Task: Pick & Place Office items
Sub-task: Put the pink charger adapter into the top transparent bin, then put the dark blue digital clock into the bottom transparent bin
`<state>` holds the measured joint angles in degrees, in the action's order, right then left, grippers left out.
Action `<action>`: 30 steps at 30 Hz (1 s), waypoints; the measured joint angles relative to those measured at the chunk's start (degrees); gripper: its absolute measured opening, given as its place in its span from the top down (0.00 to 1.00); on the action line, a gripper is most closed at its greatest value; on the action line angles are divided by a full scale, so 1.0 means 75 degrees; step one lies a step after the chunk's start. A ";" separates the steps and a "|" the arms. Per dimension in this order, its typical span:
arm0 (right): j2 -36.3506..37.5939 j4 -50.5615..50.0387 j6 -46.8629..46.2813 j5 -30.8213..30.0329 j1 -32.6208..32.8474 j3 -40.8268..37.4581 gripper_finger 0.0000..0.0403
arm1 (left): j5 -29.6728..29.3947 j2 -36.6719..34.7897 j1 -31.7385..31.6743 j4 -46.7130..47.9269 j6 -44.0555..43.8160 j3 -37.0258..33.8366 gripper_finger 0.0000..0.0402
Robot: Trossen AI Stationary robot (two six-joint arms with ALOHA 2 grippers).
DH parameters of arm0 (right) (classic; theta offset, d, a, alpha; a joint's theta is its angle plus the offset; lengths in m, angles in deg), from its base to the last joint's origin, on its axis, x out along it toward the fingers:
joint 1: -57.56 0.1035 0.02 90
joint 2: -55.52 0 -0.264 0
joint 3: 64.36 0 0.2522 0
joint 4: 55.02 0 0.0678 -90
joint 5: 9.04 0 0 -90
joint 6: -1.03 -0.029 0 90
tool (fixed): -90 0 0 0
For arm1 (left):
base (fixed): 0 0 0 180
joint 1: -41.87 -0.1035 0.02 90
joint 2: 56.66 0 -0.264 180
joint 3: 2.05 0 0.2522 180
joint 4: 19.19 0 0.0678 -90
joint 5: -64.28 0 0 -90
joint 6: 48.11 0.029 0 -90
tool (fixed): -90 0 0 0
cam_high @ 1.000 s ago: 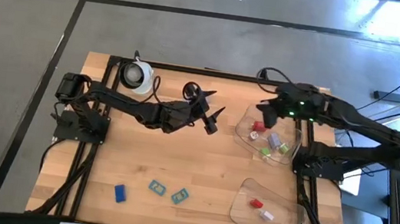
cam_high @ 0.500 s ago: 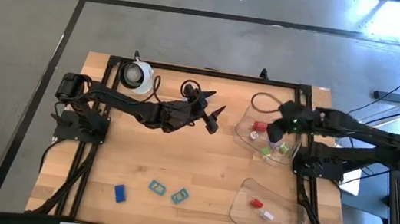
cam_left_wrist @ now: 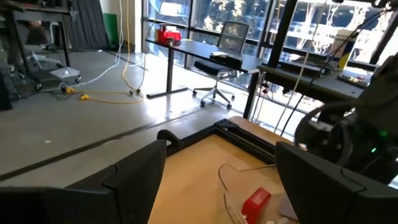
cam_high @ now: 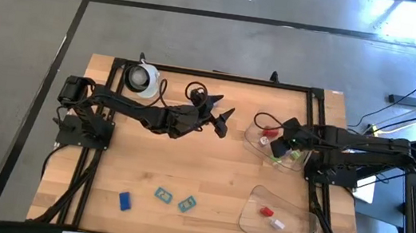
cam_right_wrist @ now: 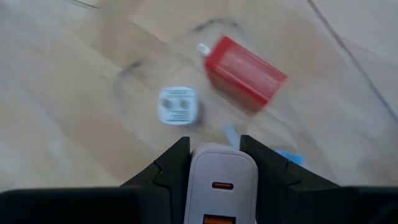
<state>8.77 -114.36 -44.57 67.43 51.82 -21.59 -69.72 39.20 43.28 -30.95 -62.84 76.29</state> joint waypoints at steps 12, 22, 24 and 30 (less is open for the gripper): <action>-0.0004 0.0327 0.0003 0.0021 0.0000 -0.0507 0.66 | 0.0680 0.0003 0.0020 0.0026 -0.1279 -0.0003 0.26; -0.0004 0.0464 0.0078 -0.0056 0.0000 -0.0507 0.50 | 0.1470 0.0006 0.0240 0.1491 -0.3273 -0.0003 0.26; -0.0004 0.0547 0.0160 0.0095 0.0000 -0.0507 0.47 | 0.1710 0.0006 0.0313 0.1964 -0.3744 -0.0003 0.26; -0.0004 0.0837 0.0172 0.0459 0.0000 -0.0507 0.38 | 0.4480 -0.0038 0.0719 0.3426 -0.5393 -0.0009 0.26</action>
<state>8.74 -108.08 -43.28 70.87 51.82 -25.39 -36.11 38.91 48.67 -5.26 -103.29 76.22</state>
